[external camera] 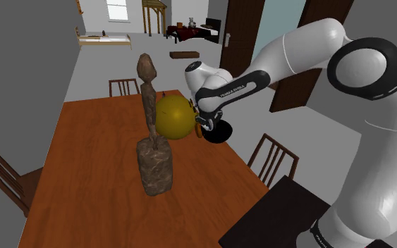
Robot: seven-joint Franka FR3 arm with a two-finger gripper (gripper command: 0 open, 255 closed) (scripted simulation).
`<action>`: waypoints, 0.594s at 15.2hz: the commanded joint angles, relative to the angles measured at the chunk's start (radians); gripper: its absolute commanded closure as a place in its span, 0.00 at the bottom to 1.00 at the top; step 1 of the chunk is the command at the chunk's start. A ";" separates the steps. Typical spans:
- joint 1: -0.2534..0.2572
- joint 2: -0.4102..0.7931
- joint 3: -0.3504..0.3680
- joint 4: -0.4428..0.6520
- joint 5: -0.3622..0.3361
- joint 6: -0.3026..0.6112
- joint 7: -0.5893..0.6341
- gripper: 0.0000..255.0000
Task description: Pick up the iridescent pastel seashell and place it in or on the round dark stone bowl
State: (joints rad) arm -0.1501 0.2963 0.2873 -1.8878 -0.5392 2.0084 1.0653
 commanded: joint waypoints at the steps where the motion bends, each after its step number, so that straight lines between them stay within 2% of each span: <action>1: -0.026 0.016 -0.019 0.021 -0.008 0.014 -0.041 1.00; 9: -0.116 0.122 -0.081 0.171 -0.025 0.037 -0.197 1.00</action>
State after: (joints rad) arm -0.2530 0.4043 0.2140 -1.7426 -0.5642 2.0459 0.8946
